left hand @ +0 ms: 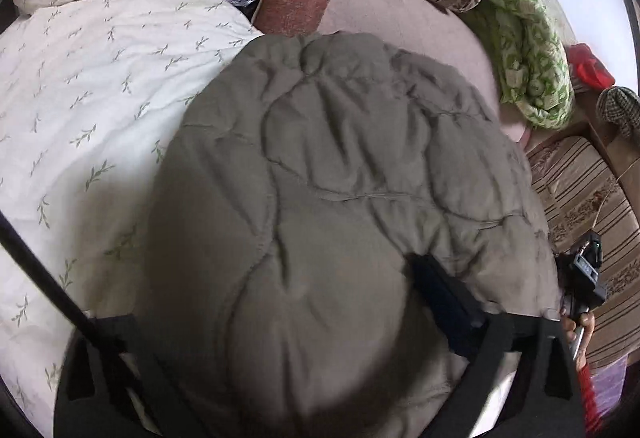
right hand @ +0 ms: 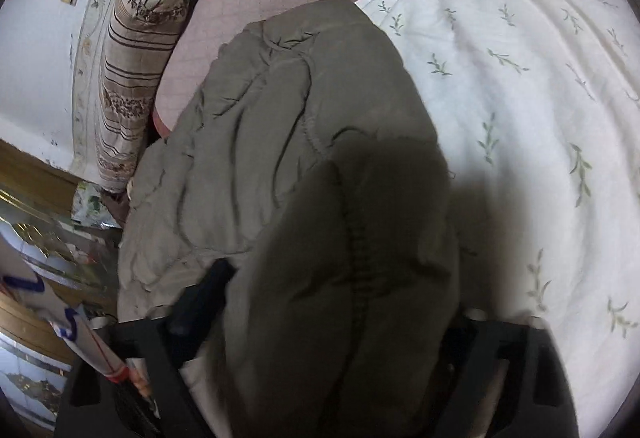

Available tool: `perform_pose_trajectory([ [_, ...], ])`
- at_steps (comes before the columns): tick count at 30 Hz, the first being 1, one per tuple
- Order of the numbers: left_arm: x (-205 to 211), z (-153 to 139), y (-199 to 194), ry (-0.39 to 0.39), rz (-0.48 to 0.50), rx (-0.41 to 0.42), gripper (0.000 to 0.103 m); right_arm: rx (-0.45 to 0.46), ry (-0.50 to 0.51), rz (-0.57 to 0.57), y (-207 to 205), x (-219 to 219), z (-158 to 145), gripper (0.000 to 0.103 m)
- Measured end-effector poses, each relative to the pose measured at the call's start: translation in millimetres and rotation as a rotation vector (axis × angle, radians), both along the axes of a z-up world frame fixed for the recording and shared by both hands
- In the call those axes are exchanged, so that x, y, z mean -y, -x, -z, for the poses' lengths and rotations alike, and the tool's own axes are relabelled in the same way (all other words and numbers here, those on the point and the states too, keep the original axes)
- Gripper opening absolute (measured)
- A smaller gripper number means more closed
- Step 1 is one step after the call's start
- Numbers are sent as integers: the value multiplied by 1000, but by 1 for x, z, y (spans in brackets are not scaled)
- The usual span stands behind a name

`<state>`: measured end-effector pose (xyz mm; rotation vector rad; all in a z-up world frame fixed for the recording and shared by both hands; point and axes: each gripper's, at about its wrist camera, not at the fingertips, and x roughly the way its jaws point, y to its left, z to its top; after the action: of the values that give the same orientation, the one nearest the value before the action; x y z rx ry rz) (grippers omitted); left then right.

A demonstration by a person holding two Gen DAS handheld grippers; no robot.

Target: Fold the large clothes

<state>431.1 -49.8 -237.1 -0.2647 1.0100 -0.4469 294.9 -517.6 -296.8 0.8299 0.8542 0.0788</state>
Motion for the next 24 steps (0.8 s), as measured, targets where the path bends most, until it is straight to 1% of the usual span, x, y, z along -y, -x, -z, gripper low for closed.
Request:
perform_pose_trajectory([
  [1,-2,-7,3,10,-3,8,79,5,13,-2,1,-4,-6,68],
  [2,-5,-20,8,26,-7,31,69,12,14,-4,3,-6,-12,61],
  [3,-10,-31,14,45,-12,49,59,31,13,-9,5,-9,-19,58],
  [5,-17,-53,25,104,5,86,47,78,5,-27,14,-14,-37,52],
  [6,-22,-69,38,115,15,120,46,107,3,-44,20,-17,-47,51],
  [7,-23,-77,46,98,17,140,46,134,10,-62,26,-22,-56,51],
  [8,-23,-83,59,44,14,171,46,149,18,-75,30,-27,-60,51],
  [10,-21,-79,68,-42,3,171,46,159,40,-102,41,-35,-61,51],
  [11,-19,-69,69,-107,-12,145,46,142,63,-116,44,-39,-57,51],
  [12,-17,-63,69,-150,-24,128,47,108,86,-114,46,-39,-49,51],
  [13,-14,-51,65,-229,-51,99,49,60,98,-96,47,-36,-37,54],
  [14,-14,-42,62,-267,-70,78,55,21,99,-76,47,-31,-28,62],
  [15,-15,-38,60,-271,-77,69,57,-20,87,-45,48,-23,-18,66],
  [16,-17,-36,59,-255,-81,61,57,-37,64,-10,51,-15,-12,70],
  [18,-24,-45,59,-202,-90,60,57,-27,33,41,60,1,-16,71],
  [19,-26,-50,60,-185,-92,69,57,-9,47,82,68,10,-25,71],
  [21,-33,-59,64,-152,-102,89,57,36,93,174,84,27,-44,75],
  [22,-36,-61,64,-135,-112,90,57,68,129,254,97,36,-56,78],
  [24,-38,-62,62,-125,-137,75,57,106,188,320,108,39,-71,79],
])
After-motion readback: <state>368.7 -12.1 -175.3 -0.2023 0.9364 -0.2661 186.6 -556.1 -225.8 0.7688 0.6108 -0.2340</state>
